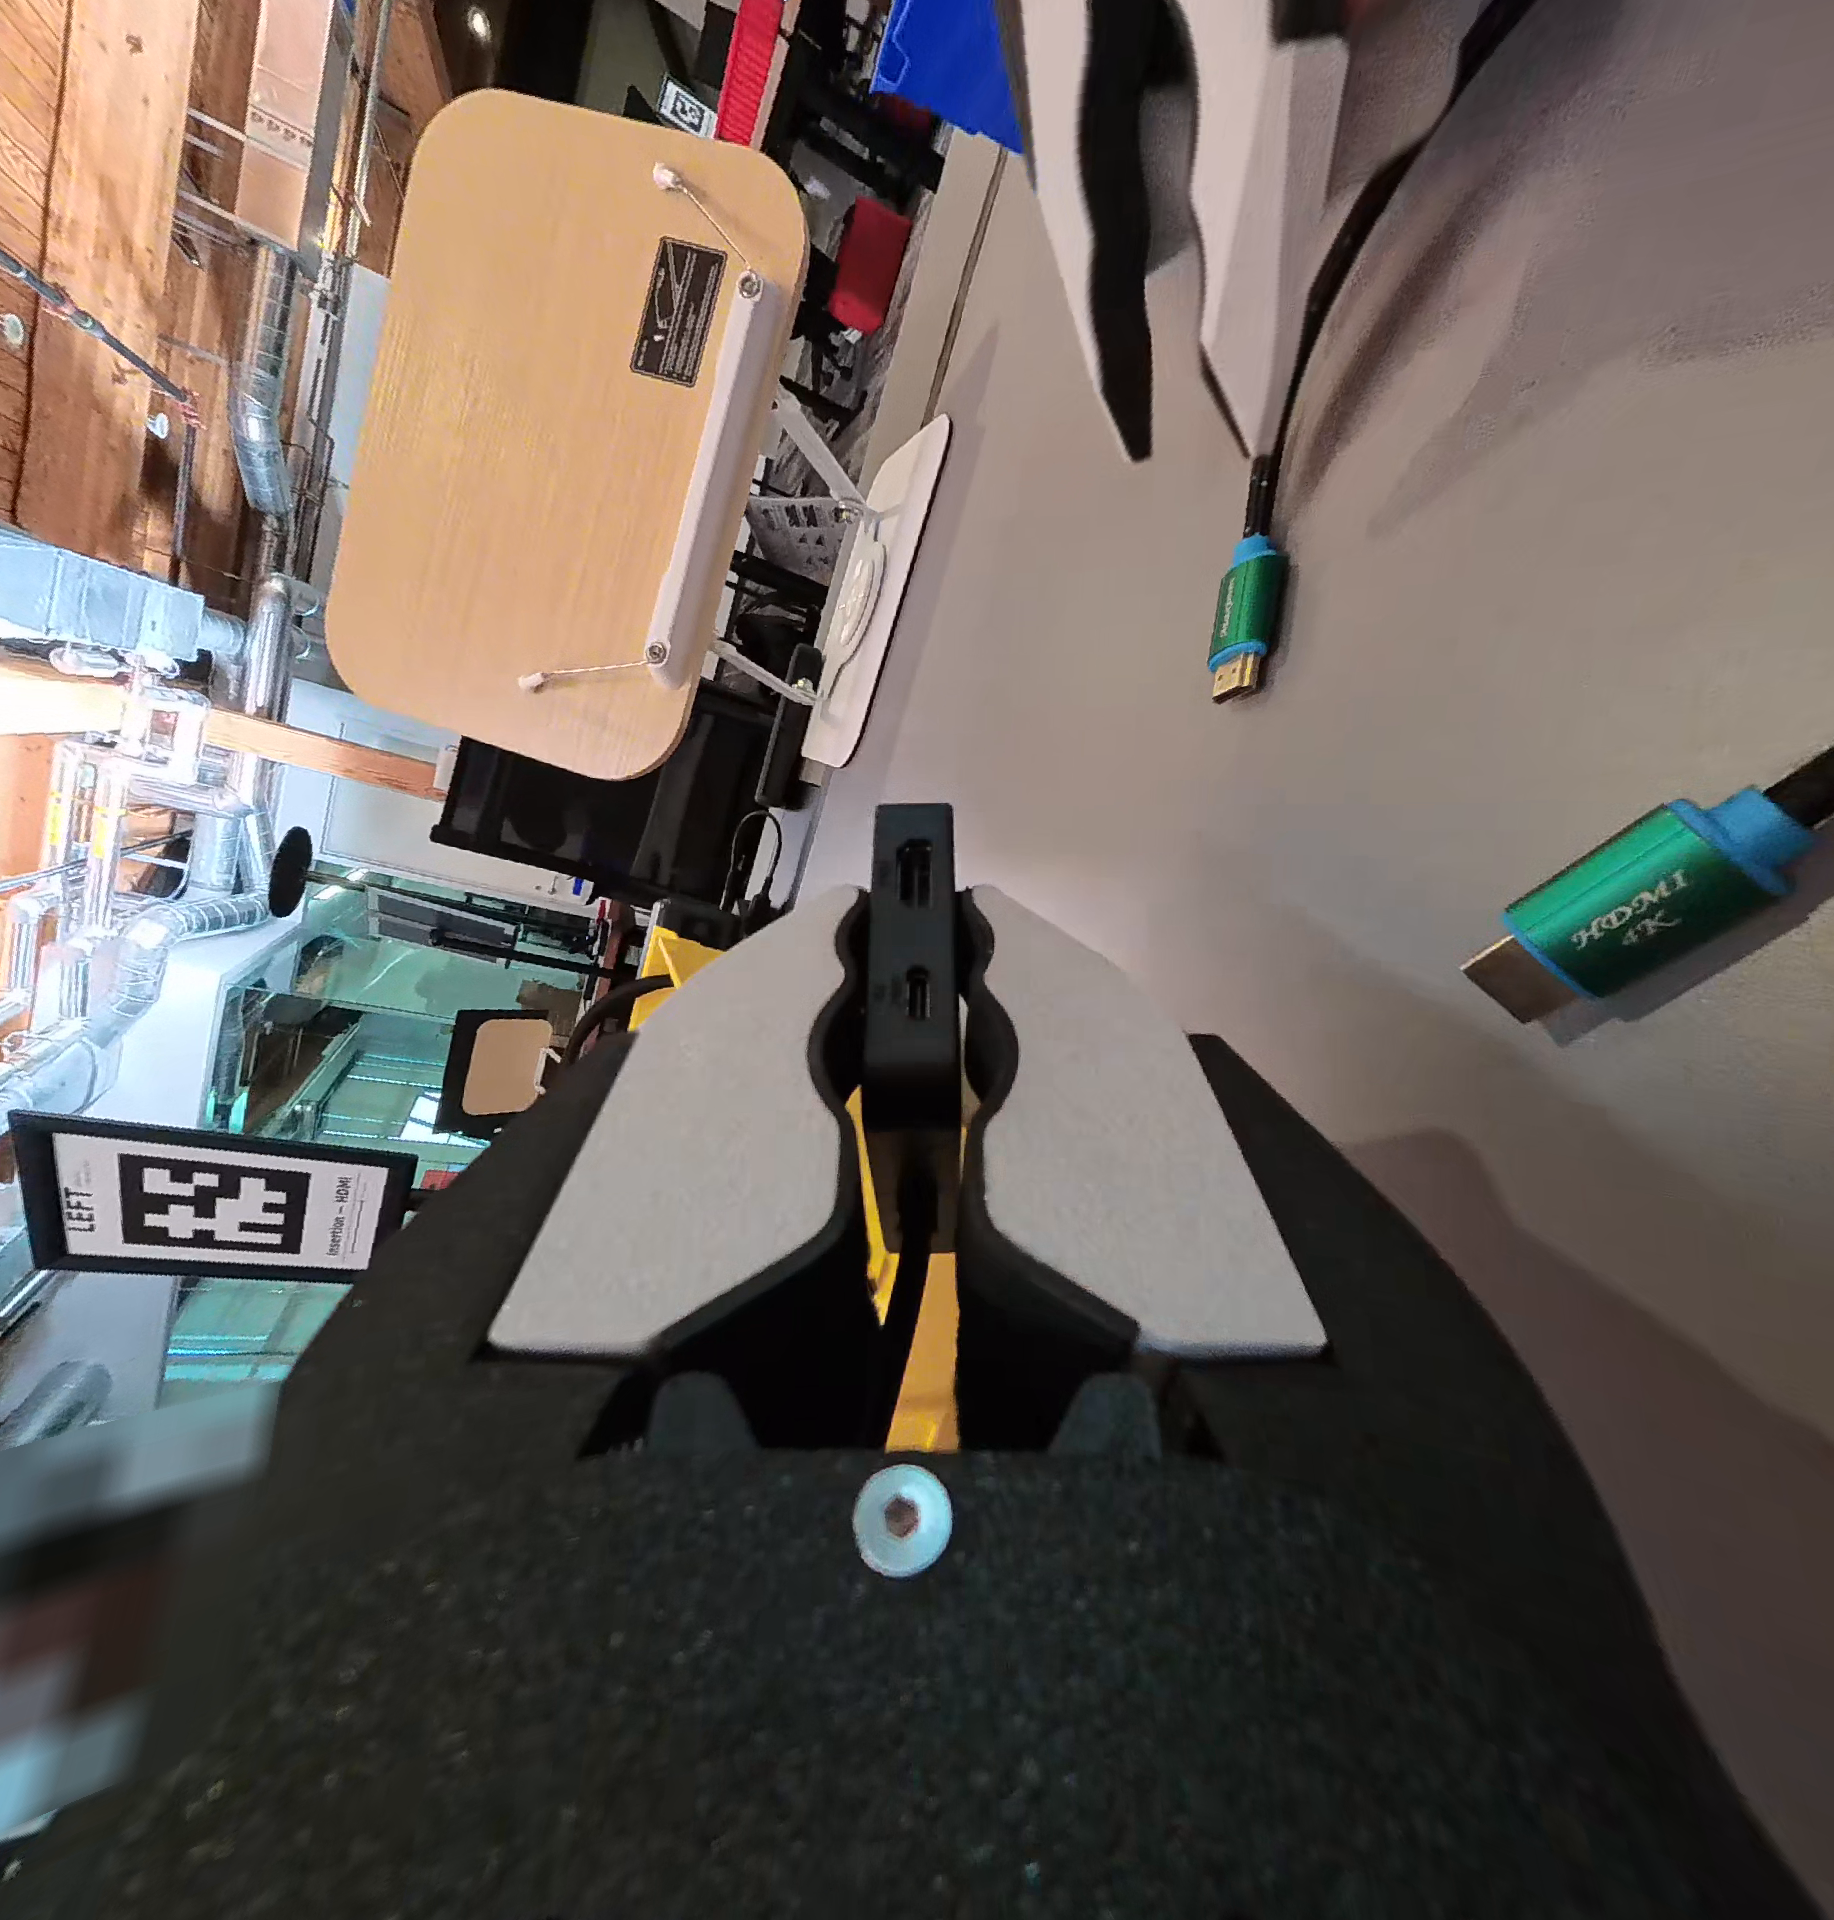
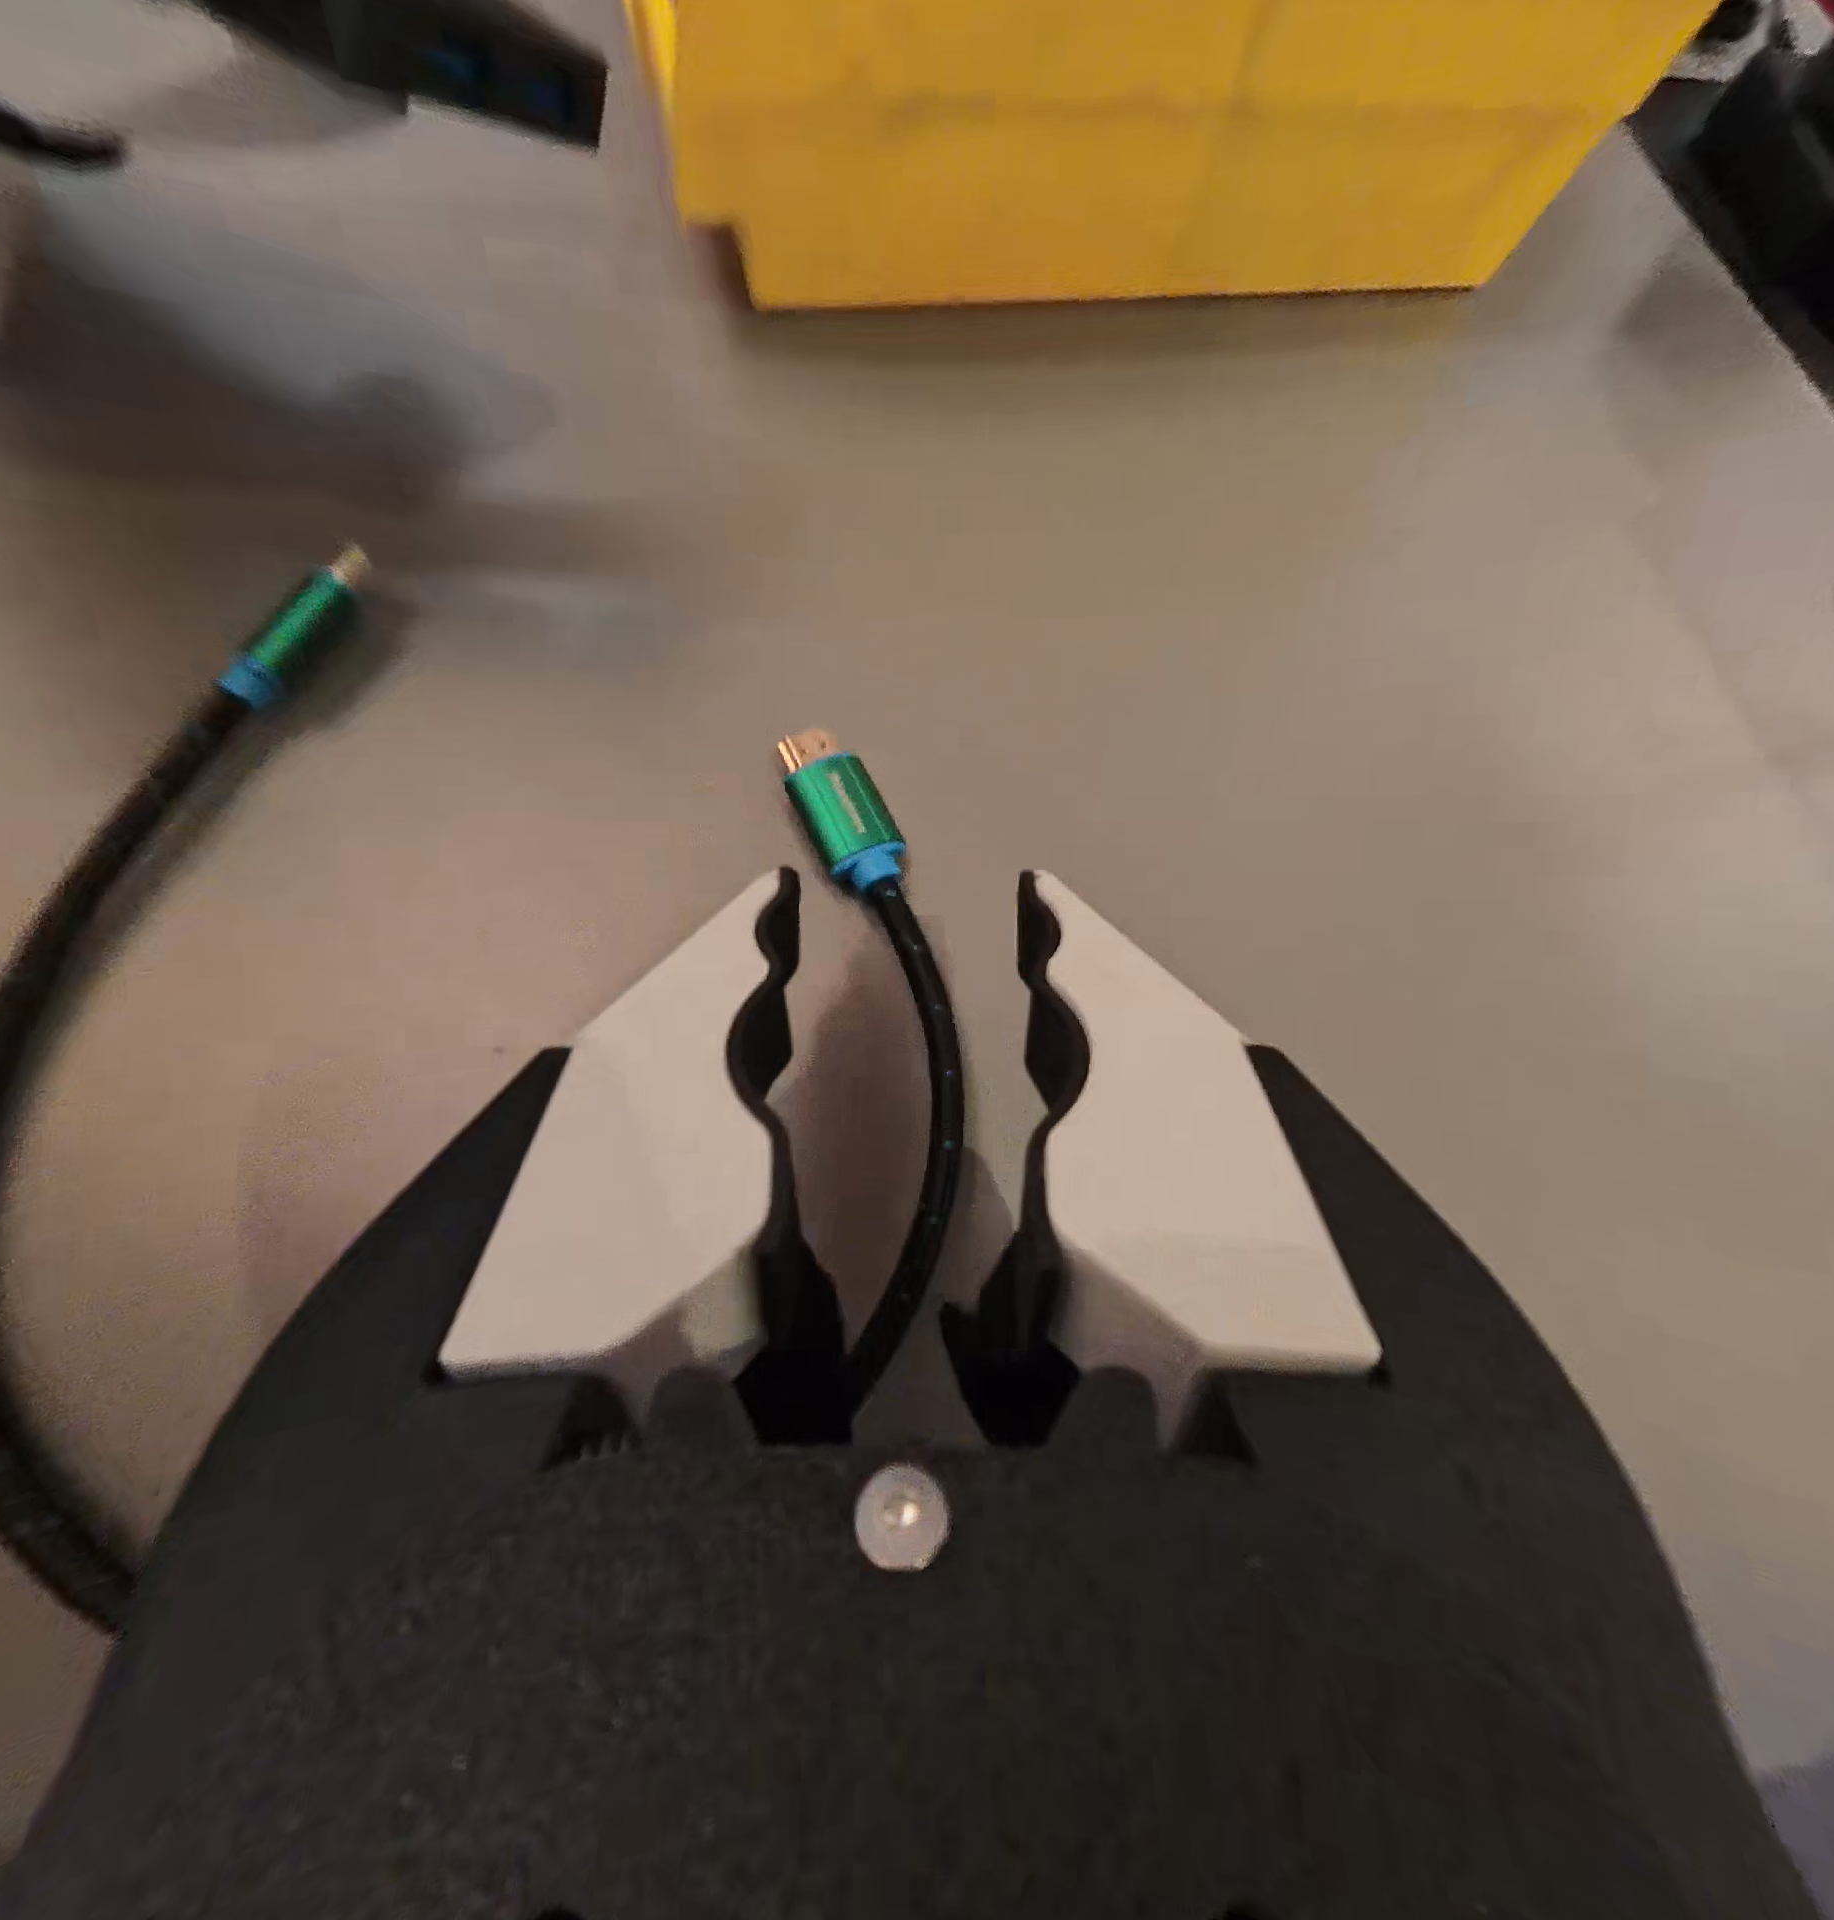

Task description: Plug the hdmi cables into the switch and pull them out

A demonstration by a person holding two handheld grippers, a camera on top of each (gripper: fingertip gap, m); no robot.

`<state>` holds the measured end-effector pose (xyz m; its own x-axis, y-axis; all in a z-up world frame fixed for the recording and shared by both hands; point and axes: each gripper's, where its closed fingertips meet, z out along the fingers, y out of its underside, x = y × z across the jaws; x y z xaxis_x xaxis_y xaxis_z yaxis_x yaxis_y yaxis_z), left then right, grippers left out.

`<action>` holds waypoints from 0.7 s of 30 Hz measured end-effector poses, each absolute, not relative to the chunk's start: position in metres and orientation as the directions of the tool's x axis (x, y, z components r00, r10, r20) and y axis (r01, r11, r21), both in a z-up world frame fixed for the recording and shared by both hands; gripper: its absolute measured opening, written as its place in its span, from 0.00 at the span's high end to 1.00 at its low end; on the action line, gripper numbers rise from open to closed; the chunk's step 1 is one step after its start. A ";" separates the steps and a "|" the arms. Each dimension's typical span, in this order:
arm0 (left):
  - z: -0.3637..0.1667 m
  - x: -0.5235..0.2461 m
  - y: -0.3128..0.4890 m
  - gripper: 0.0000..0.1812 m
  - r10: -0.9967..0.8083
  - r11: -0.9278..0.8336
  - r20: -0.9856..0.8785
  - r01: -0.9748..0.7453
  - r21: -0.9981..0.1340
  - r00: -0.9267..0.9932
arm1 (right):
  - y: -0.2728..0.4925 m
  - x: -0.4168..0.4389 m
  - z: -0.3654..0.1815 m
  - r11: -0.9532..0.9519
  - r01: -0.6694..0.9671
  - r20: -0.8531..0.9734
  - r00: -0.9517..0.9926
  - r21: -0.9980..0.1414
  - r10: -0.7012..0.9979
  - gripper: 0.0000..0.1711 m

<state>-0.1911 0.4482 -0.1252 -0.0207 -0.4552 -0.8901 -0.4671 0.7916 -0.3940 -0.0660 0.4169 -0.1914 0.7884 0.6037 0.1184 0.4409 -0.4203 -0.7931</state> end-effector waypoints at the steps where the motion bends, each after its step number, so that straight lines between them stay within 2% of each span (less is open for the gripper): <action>1: -0.126 -0.191 0.448 0.92 -0.457 0.792 -0.889 -0.467 -0.394 -0.024 | 0.419 -0.066 -0.197 -0.410 0.471 0.139 0.771 -0.781 0.622 0.77; 4: -0.128 -0.191 0.446 0.92 -0.454 0.796 -0.890 -0.464 -0.388 -0.034 | 0.423 -0.070 -0.209 -0.400 0.516 0.122 0.714 -0.758 0.689 0.81; 8: -0.130 -0.191 0.446 0.92 -0.455 0.796 -0.889 -0.466 -0.386 -0.042 | 0.420 -0.081 -0.219 -0.445 0.473 -0.040 0.650 -0.760 0.759 0.84; 15: -0.136 -0.190 0.446 0.92 -0.488 0.785 -0.871 -0.467 -0.408 -0.058 | 0.427 -0.083 -0.220 -0.460 0.466 -0.064 0.646 -0.756 0.761 0.91; 21: -0.136 -0.188 0.448 0.92 -0.464 0.791 -0.884 -0.477 -0.385 -0.056 | 0.426 -0.083 -0.201 -0.520 0.359 -0.144 0.701 -0.775 0.698 0.92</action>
